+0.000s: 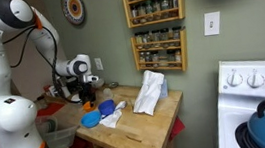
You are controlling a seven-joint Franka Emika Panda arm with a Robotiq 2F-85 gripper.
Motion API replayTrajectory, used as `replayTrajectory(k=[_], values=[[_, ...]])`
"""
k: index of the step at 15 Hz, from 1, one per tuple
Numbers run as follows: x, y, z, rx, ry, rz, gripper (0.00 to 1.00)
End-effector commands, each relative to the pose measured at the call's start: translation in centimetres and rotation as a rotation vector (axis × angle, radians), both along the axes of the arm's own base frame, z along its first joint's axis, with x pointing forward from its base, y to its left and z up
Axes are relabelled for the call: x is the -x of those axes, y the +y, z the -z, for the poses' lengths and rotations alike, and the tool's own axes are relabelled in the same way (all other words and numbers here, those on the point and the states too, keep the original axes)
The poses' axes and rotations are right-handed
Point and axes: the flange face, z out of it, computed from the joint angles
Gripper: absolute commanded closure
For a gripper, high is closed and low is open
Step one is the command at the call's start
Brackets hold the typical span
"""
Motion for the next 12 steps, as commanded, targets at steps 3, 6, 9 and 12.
replayTrajectory(k=[3,6,9,12], values=[[-0.35,0.12,0.88,0.017,0.016,0.0,0.23],[-0.3,-0.02,0.98,0.019,0.02,0.002,0.23],[-0.31,-0.02,1.03,0.016,0.021,0.002,0.24],[-0.22,-0.22,0.62,0.017,0.015,0.006,0.24]])
